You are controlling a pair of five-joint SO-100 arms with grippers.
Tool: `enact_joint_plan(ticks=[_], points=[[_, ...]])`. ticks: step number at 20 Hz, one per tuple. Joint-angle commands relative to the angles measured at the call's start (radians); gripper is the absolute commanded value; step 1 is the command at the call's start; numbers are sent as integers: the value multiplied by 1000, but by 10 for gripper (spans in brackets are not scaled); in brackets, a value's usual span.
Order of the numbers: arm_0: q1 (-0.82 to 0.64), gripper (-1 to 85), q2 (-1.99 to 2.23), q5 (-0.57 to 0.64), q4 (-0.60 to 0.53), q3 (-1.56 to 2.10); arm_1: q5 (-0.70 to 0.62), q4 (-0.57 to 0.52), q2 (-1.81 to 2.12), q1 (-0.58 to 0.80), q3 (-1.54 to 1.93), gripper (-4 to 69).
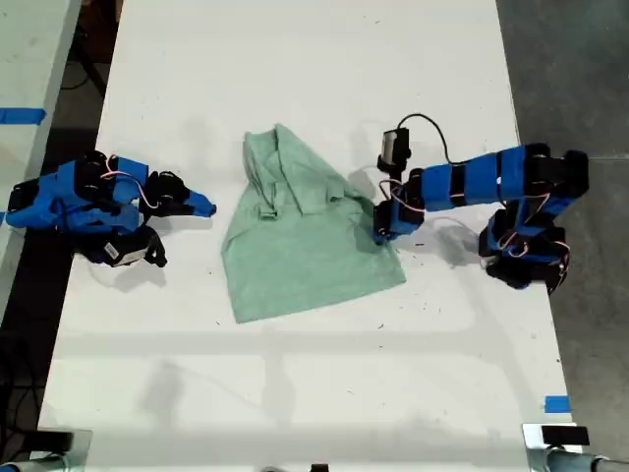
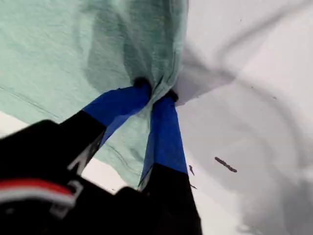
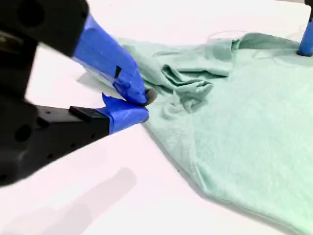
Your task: Fold t shirt
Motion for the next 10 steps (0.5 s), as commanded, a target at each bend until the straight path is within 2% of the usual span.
enact_joint_plan(ticks=[1,6,10], points=[[9,9,5,-9,-15,-5,12,41,17,-11,-61,-1],[5,10,5,-5,-17,-5,-14,272,23,-34,-331,-5],[2,10,5,-3,-17,-5,-52,436,-127,-91,-706,-6]])
